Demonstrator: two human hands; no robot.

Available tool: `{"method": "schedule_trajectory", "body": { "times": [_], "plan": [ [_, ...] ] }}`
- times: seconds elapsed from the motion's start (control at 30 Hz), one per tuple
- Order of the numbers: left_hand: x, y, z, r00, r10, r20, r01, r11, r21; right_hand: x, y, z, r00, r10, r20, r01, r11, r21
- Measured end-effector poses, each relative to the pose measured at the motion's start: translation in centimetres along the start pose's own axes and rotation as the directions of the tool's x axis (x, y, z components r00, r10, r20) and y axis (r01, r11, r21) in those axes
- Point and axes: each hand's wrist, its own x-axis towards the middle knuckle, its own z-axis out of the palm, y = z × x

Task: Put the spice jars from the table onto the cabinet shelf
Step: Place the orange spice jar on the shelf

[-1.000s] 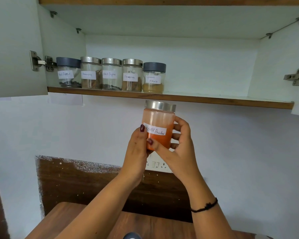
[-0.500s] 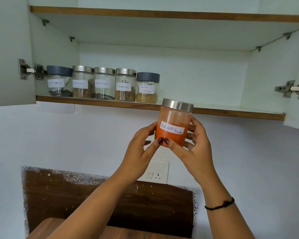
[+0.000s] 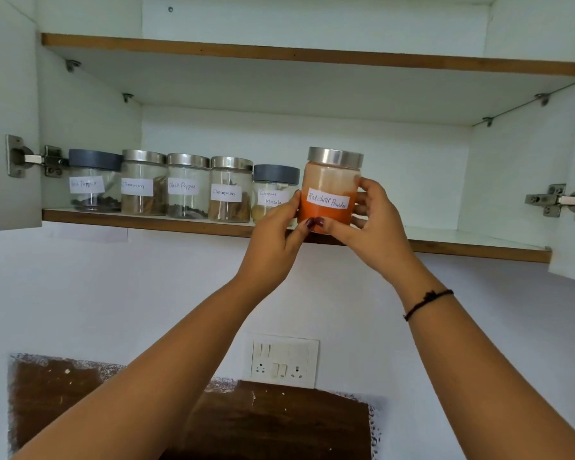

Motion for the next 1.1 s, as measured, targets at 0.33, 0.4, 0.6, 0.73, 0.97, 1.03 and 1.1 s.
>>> {"method": "schedule_trajectory", "body": {
  "times": [0.33, 0.4, 0.6, 0.73, 0.97, 1.03, 1.1],
  "plan": [
    [2.8, -1.8, 1.3, 0.997, -0.063, 0.052, 0.048, 0.965, 0.259, 3.5, 2.0, 0.3, 0.988, 0.122, 0.095, -0.102, 0.977, -0.186],
    [3.0, -1.8, 1.3, 0.998, -0.05, 0.022, 0.041, 0.949, 0.313, 3.8, 2.5, 0.5, 0.987, 0.135, 0.093, -0.116, 0.976, -0.185],
    [2.9, -1.8, 1.5, 0.998, -0.024, -0.06, 0.044, 0.933, 0.357, 4.6, 3.7, 1.1, 0.985, 0.158, 0.072, -0.131, 0.947, -0.294],
    [2.6, -1.7, 2.0, 0.997, -0.004, -0.075, 0.035, 0.907, 0.419, 5.0, 4.0, 1.6, 0.981, 0.181, 0.063, -0.144, 0.911, -0.386],
    [3.0, -1.6, 1.7, 1.0, -0.026, -0.014, 0.029, 0.887, 0.462, 5.0, 3.8, 1.9, 0.976, 0.22, 0.003, -0.195, 0.873, -0.447],
    [3.2, -1.6, 1.7, 0.999, -0.036, 0.011, 0.026, 0.882, 0.47, 4.9, 3.6, 2.1, 0.976, 0.219, -0.015, -0.201, 0.865, -0.459],
    [3.4, -1.7, 1.6, 0.999, -0.045, 0.024, 0.029, 0.879, 0.476, 4.7, 3.4, 2.3, 0.978, 0.205, -0.036, -0.197, 0.861, -0.47]
  ]
}}
